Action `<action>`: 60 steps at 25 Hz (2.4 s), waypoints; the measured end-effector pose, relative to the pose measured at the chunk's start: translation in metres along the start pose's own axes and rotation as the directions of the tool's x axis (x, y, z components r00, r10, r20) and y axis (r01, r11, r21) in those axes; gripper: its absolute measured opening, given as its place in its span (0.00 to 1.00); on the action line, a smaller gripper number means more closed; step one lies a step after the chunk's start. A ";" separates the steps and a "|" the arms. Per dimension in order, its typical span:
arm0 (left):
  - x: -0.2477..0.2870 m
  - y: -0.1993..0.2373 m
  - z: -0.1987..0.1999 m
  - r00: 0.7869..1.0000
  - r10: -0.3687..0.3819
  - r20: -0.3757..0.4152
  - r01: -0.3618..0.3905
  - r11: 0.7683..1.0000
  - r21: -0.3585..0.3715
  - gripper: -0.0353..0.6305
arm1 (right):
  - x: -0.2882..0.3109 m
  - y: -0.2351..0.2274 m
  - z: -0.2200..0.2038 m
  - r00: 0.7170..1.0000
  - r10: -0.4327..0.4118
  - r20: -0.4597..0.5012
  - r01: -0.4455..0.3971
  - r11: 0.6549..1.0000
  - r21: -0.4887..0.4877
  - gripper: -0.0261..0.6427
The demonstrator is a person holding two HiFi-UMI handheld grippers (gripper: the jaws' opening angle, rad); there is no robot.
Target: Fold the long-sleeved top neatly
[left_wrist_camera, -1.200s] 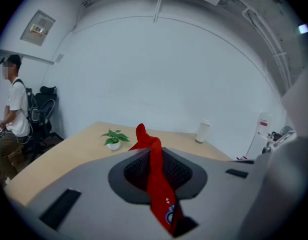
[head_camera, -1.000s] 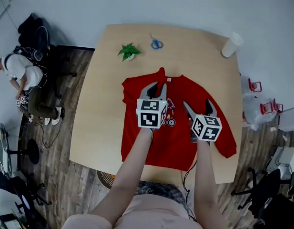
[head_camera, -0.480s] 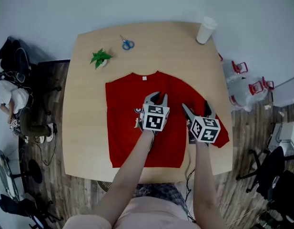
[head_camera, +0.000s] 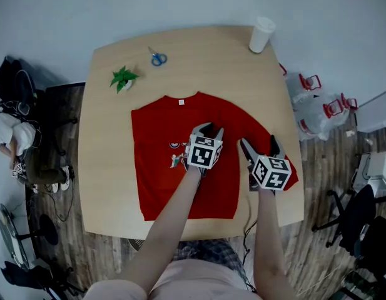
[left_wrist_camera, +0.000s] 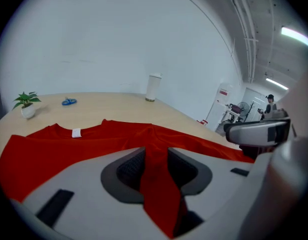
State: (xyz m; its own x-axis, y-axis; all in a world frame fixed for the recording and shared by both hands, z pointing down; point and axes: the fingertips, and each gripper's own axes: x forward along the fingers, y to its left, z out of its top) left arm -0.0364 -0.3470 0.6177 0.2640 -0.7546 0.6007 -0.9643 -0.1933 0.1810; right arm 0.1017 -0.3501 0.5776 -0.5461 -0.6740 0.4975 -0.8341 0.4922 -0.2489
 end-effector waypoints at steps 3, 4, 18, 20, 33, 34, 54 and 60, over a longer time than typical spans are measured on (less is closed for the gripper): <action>0.004 -0.021 -0.001 0.995 -0.098 -0.004 0.098 0.995 -0.027 0.36 | -0.009 -0.011 0.001 1.000 -0.022 0.014 0.022 1.000 0.016 0.76; 0.004 -0.028 -0.001 0.993 -0.122 -0.003 0.122 0.992 -0.033 0.38 | -0.014 -0.015 0.001 0.999 -0.032 0.020 0.032 0.999 0.025 0.76; -0.013 -0.049 0.026 0.985 -0.145 0.094 0.149 0.988 -0.034 0.52 | -0.064 -0.063 0.001 0.986 -0.149 0.081 0.141 0.985 0.095 0.76; -0.014 -0.063 0.031 0.981 -0.164 0.101 0.166 0.986 -0.010 0.52 | -0.080 -0.075 -0.003 0.979 -0.182 0.090 0.171 0.979 0.113 0.75; -0.004 -0.182 0.008 0.945 -0.325 0.023 0.322 0.942 0.091 0.52 | -0.175 -0.146 -0.087 0.923 -0.385 -0.007 0.375 0.894 0.246 0.66; -0.004 -0.189 0.004 0.943 -0.333 0.012 0.330 0.939 0.095 0.52 | -0.179 -0.148 -0.093 0.919 -0.393 -0.019 0.385 0.888 0.252 0.65; -0.004 -0.218 -0.040 0.938 -0.340 -0.061 0.344 0.935 0.087 0.52 | -0.160 -0.149 -0.146 0.906 -0.365 -0.213 0.416 0.861 0.292 0.39; -0.004 -0.211 -0.042 0.943 -0.328 -0.061 0.332 0.940 0.076 0.52 | -0.151 -0.140 -0.144 0.906 -0.345 -0.248 0.410 0.862 0.298 0.28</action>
State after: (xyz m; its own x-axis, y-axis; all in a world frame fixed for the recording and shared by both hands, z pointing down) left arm 0.1666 -0.2773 0.6098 0.5665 -0.6098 0.5543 -0.8205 -0.4803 0.3101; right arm 0.3121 -0.2380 0.6570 -0.1881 -0.6435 0.7420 -0.9659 -0.0157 -0.2584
